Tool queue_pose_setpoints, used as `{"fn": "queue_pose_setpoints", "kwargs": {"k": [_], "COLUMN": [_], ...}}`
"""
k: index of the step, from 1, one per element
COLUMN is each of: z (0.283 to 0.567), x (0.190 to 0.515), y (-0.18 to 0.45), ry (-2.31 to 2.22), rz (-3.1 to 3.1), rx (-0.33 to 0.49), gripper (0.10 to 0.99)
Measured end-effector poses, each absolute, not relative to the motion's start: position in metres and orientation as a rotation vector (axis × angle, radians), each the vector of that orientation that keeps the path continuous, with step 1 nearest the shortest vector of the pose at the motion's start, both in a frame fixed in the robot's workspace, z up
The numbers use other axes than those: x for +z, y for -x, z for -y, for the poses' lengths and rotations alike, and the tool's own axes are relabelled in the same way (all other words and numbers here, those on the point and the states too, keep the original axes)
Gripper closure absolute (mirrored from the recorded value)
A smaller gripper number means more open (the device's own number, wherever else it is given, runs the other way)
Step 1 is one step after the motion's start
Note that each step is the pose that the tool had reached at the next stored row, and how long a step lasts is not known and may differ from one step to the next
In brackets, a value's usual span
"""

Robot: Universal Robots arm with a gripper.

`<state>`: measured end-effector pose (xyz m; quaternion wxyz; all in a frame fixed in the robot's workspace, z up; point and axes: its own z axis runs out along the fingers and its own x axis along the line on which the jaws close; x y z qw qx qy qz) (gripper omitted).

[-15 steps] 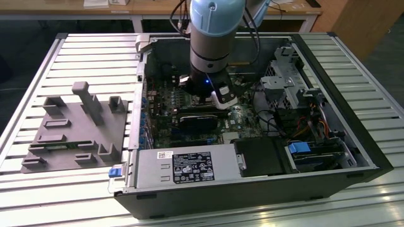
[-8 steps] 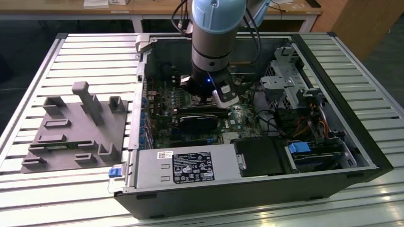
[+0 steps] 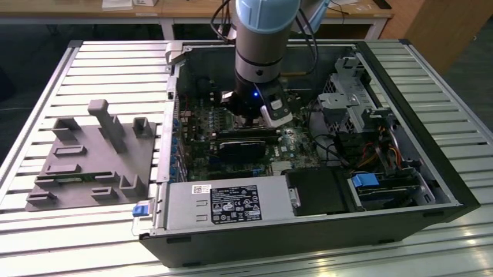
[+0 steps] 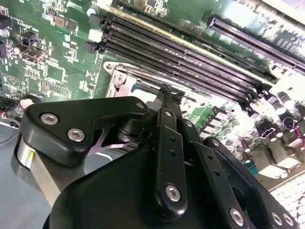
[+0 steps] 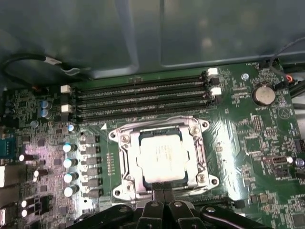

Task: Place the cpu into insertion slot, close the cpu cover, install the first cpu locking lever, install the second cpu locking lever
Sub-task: 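Install the second cpu locking lever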

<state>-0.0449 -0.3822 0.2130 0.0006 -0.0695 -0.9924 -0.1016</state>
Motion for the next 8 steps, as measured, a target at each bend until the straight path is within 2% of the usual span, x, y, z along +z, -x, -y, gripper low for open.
{"fn": "queue_pose_setpoints", "kwargs": {"k": [8], "z": [0.367], "x": [0.213], "y": [0.043], "ry": [0.218], "rz": [3.122], "rx": [-0.277], "gripper": [0.984]}}
